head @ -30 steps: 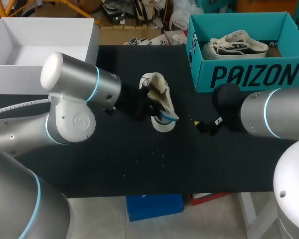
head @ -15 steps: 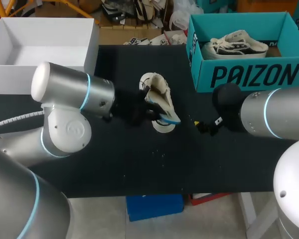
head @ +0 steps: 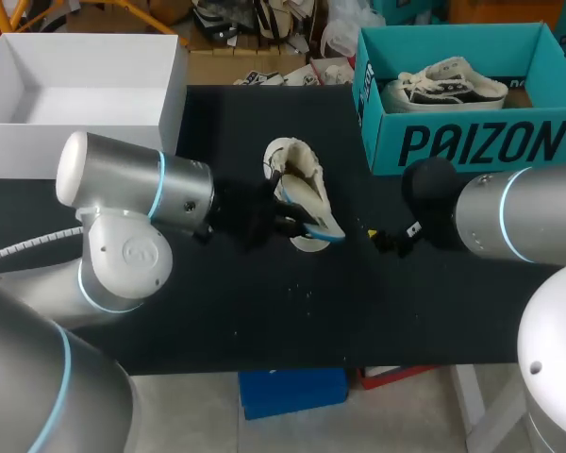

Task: Take the shoe out of the shoebox, open the shoe tongue, remove and reinsert the insole, then place the shoe into the shoebox

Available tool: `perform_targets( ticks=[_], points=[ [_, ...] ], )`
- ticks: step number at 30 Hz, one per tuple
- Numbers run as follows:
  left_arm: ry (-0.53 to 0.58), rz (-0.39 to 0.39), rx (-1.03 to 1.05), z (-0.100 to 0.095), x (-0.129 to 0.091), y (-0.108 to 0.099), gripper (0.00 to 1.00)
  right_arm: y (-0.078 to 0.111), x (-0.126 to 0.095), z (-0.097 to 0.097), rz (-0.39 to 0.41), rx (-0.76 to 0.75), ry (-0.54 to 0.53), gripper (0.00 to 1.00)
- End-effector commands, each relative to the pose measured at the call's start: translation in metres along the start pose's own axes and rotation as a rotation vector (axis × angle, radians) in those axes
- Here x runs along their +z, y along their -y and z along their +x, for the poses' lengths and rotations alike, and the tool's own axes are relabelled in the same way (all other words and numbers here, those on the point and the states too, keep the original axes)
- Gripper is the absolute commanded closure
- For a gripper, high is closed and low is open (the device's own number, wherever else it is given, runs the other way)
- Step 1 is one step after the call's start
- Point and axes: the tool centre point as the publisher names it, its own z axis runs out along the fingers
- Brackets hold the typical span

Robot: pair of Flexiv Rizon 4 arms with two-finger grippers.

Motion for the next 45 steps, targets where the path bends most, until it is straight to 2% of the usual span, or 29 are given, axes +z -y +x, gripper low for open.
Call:
perform_targets(
  ticks=[1,11,32,45],
  points=[
    [0.01,0.001,0.0,0.005,0.003,-0.001,1.0,0.001,0.001,0.001,-0.004,0.001,0.003,0.0],
    [0.006,-0.034,0.005,-0.003,0.002,-0.024,1.0,0.001,0.001,0.001,-0.004,0.001,0.003,0.0],
    [-0.014,-0.1,0.007,-0.008,0.01,-0.073,1.0,0.001,0.001,0.001,-0.004,0.001,0.003,0.0],
    [-0.033,-0.163,0.022,-0.011,0.007,-0.085,1.0,0.001,0.001,0.001,-0.004,0.001,0.003,0.0]
  ],
)
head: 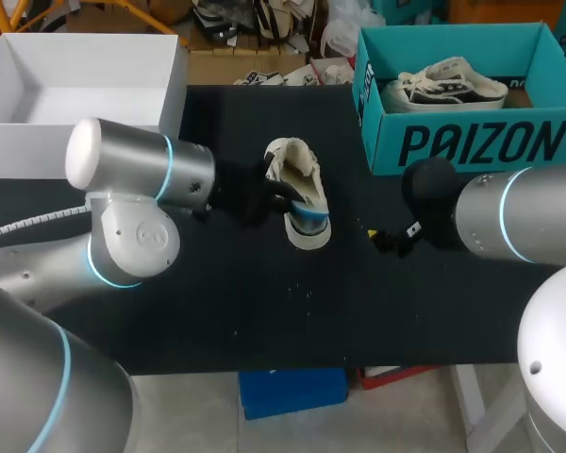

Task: Take the shoe out of the shoebox, open the shoe tongue, remove and reinsert the insole, then place the shoe into the shoebox

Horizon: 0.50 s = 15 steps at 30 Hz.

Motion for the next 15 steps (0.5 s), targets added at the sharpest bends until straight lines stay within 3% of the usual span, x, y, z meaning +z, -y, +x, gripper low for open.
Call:
perform_targets(
  ticks=[1,15],
  points=[
    [-0.014,-0.025,0.004,-0.003,0.001,-0.003,1.0,0.001,0.001,0.001,-0.004,0.001,0.003,0.0],
    [-0.049,-0.08,0.0,-0.003,0.013,-0.023,1.0,0.001,0.001,0.001,-0.004,0.001,0.003,0.0]
  ],
)
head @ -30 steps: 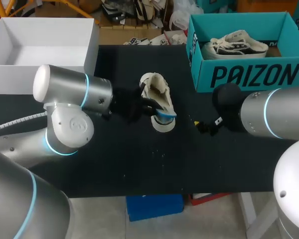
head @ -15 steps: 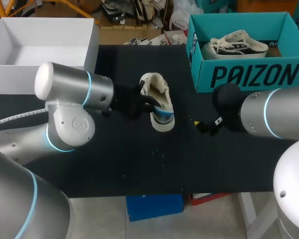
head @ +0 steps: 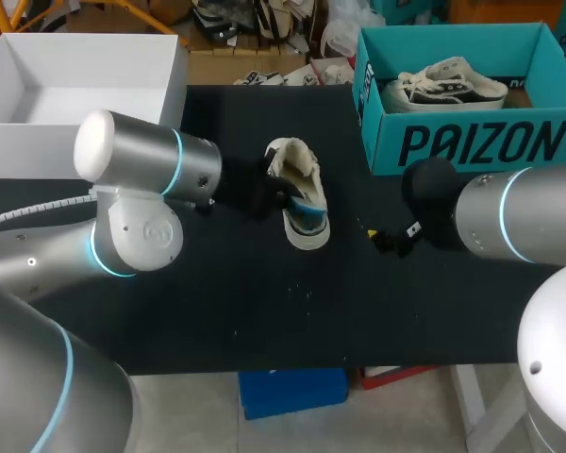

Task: Take the shoe out of the shoebox, open the shoe tongue, remove and reinsert the insole, then place the shoe into the shoebox

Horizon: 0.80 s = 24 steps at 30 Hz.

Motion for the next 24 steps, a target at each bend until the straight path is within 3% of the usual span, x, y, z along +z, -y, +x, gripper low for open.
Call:
perform_targets(
  ticks=[1,15,16,18,19,24],
  points=[
    [-0.01,-0.022,0.0,-0.003,0.006,-0.004,1.0,0.001,0.001,0.001,-0.004,0.001,0.003,0.0],
    [-0.051,-0.067,0.016,-0.001,0.006,-0.007,0.97,0.001,0.001,0.001,-0.004,0.001,0.003,0.0],
    [-0.055,-0.065,0.023,0.0,0.003,-0.005,0.64,0.001,0.001,0.001,-0.004,0.001,0.003,0.0],
    [-0.054,-0.05,0.038,0.0,-0.003,0.001,0.16,0.001,0.001,0.001,-0.004,0.001,0.003,0.0],
    [-0.05,-0.046,0.047,-0.001,-0.008,0.004,0.02,0.001,0.001,0.001,-0.004,0.001,0.003,0.0],
    [-0.032,-0.028,0.069,-0.001,-0.021,0.018,0.0,0.001,0.001,0.001,-0.004,0.001,0.003,0.0]
  ],
)
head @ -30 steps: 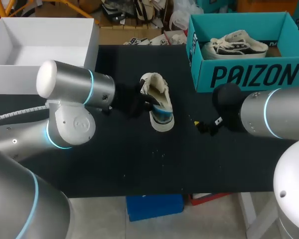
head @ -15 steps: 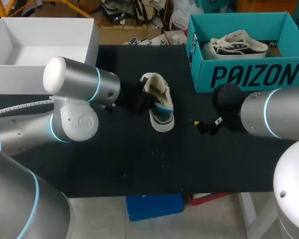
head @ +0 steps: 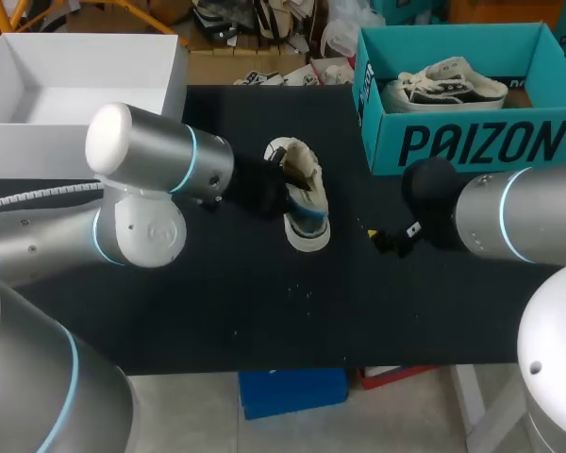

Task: Take the shoe out of the shoebox, open the shoe tongue, remove and reinsert the insole, then place the shoe into the shoebox

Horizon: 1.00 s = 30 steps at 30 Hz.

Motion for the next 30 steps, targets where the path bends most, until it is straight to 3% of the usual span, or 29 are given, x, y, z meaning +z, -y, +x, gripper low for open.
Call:
perform_targets(
  ticks=[1,3,4,10,11,30],
  points=[
    [0.009,0.013,0.01,0.005,-0.022,0.008,0.0,0.001,0.001,0.001,-0.004,0.001,0.003,0.0],
    [0.01,0.018,0.009,0.006,-0.021,0.01,0.29,0.001,0.001,0.001,-0.004,0.001,0.003,0.0],
    [0.01,0.02,0.008,0.007,-0.02,0.011,0.5,0.001,0.001,0.001,-0.004,0.001,0.003,0.0],
    [-0.017,0.04,0.016,0.012,-0.011,0.015,0.89,0.001,0.001,0.001,-0.004,0.001,0.003,0.0],
    [-0.021,0.042,0.016,0.013,-0.01,0.014,1.0,0.001,0.001,0.001,-0.004,0.001,0.003,0.0],
    [-0.06,0.002,0.009,0.013,0.0,-0.001,1.0,0.001,0.001,0.001,-0.004,0.001,0.003,0.0]
  ],
)
